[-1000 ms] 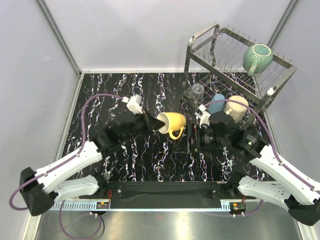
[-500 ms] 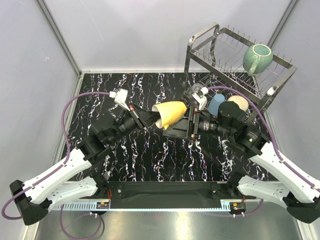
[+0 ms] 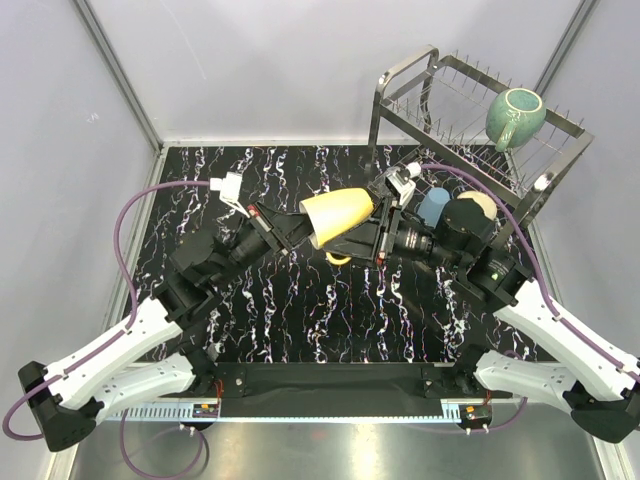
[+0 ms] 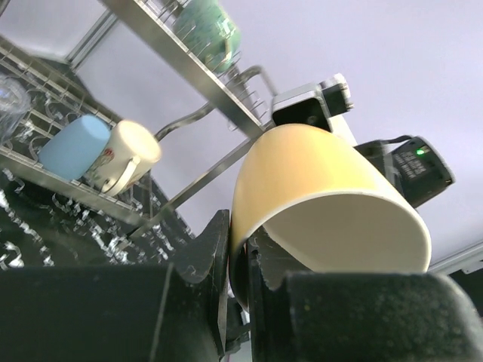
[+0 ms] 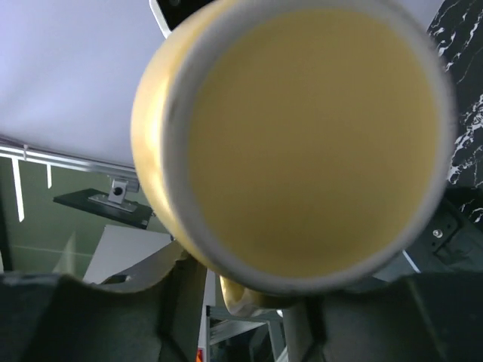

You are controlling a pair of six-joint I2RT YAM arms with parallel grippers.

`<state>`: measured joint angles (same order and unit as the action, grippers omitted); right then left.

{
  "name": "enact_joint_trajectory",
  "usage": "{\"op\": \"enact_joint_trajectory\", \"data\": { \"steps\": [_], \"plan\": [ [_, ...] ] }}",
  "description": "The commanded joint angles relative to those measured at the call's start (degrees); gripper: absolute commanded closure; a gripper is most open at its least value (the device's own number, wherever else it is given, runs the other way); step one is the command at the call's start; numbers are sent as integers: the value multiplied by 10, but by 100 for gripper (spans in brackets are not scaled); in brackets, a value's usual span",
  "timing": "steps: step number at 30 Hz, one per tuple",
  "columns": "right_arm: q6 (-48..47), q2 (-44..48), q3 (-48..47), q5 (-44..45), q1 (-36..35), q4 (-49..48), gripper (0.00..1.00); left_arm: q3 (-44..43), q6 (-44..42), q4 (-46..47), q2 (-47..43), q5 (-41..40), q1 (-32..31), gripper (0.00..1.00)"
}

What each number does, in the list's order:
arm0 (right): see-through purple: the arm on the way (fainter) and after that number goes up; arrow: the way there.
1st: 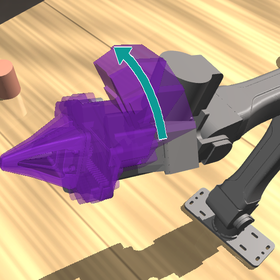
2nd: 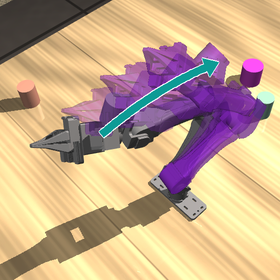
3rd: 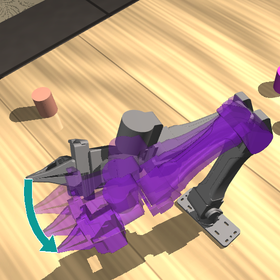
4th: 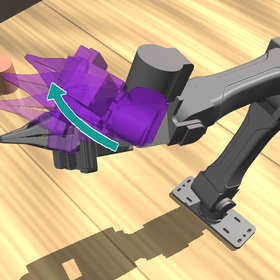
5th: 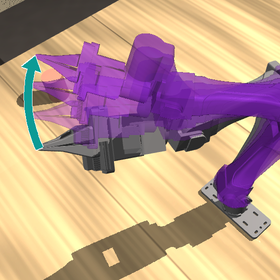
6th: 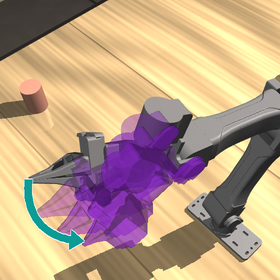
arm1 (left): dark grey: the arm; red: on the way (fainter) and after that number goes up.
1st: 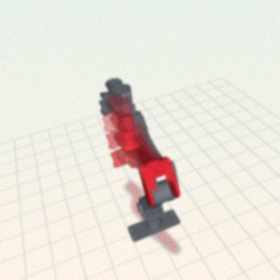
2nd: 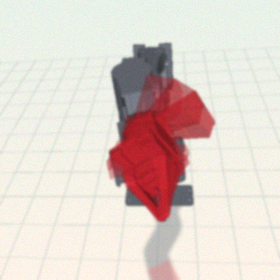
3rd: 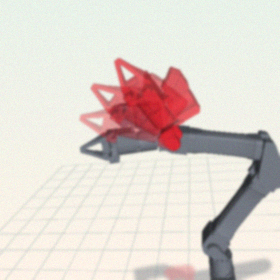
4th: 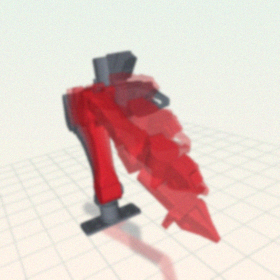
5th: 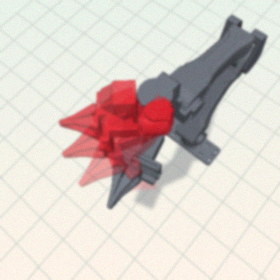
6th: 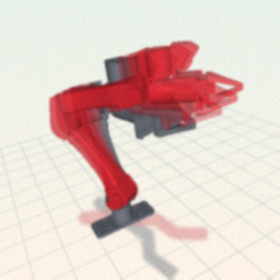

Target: Load the cups into the dish rack

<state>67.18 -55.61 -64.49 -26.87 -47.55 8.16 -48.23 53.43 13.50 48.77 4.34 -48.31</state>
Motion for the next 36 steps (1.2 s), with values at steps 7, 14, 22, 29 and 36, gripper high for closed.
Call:
{"op": "enact_joint_trajectory", "data": {
  "steps": [7, 14, 22, 29, 36],
  "plan": [
    [66, -11, -14, 67, 3, -74, 72, -16, 16, 134, -17, 31, -1, 100],
    [6, -58, -95, 81, 3, -14, 100, -39, -9, 60, -19, -15, -1, 35],
    [-297, -123, -360, 334, 17, 270, 100, -43, -39, -195, -117, -206, 0, 1],
    [-541, -192, -534, 537, 49, 320, 100, -38, -75, -282, -184, -254, -1, 1],
    [-730, -305, -676, 601, 122, 286, 100, -24, -83, -318, -192, -221, -1, 1]
  ]
}}
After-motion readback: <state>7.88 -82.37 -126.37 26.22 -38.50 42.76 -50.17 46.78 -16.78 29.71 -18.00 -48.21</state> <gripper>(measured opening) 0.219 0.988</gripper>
